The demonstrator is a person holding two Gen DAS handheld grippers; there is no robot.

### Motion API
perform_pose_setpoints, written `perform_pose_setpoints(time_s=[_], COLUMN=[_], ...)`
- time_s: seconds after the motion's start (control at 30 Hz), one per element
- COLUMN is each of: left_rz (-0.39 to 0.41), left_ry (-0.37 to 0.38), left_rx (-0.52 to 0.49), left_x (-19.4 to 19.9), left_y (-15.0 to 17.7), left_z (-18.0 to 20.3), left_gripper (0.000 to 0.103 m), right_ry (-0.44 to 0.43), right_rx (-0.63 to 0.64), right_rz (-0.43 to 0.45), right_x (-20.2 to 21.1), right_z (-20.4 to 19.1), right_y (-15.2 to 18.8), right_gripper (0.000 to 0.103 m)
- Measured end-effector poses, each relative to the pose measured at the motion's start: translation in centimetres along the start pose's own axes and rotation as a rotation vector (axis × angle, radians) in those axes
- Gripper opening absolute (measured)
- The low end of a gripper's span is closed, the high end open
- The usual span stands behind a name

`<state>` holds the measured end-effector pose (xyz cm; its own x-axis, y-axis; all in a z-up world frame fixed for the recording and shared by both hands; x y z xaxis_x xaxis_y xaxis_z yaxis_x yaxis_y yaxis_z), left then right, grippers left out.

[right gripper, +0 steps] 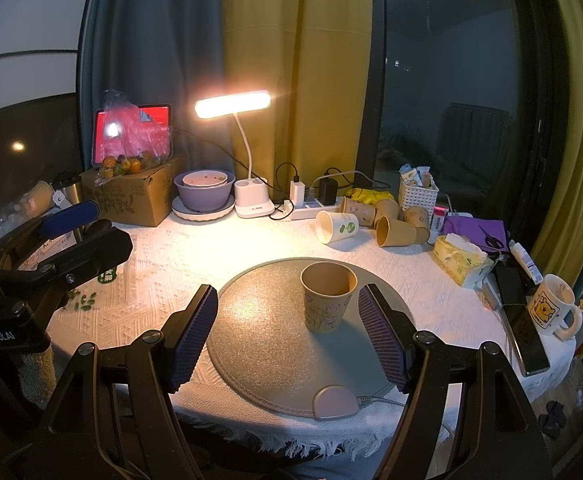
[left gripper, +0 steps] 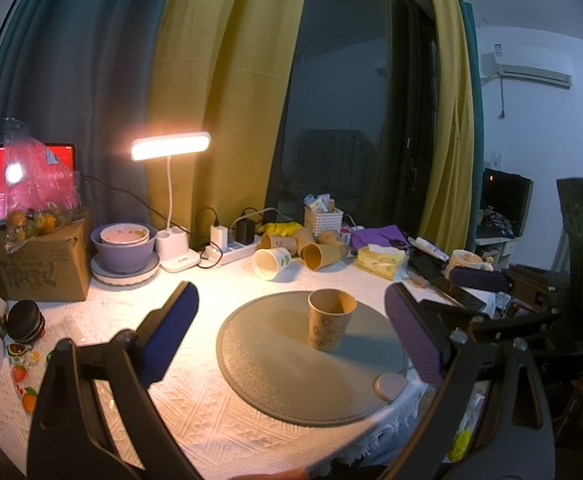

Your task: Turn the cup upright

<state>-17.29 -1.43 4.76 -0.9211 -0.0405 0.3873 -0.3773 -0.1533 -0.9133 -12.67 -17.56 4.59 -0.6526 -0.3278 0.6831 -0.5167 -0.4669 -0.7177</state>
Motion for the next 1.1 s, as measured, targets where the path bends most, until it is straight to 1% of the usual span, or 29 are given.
perform_pose_setpoints(time_s=[0.83, 1.1], left_rz=[0.0, -0.016], left_ry=[-0.001, 0.022], left_rx=[0.0, -0.016], left_x=[0.02, -0.39], left_y=[0.06, 0.36], left_z=[-0.06, 0.46], left_gripper=[0.095, 0.095], right_ry=[-0.001, -0.001], right_rx=[0.0, -0.001], right_rz=[0.0, 0.0], right_x=[0.0, -0.01], right_z=[0.04, 0.13], right_y=[0.01, 0.01], right_gripper=[0.076, 0.076])
Point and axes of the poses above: each gripper's, at about its wrist camera, not at the fingertips, and x roughly against the way its jaws point, z to its right, y to its underside, the point moved 2 cm from there along -x, roughly the way its jaws point, and after that the axes turned 9 degrees about -z, right-handed, at the moved point
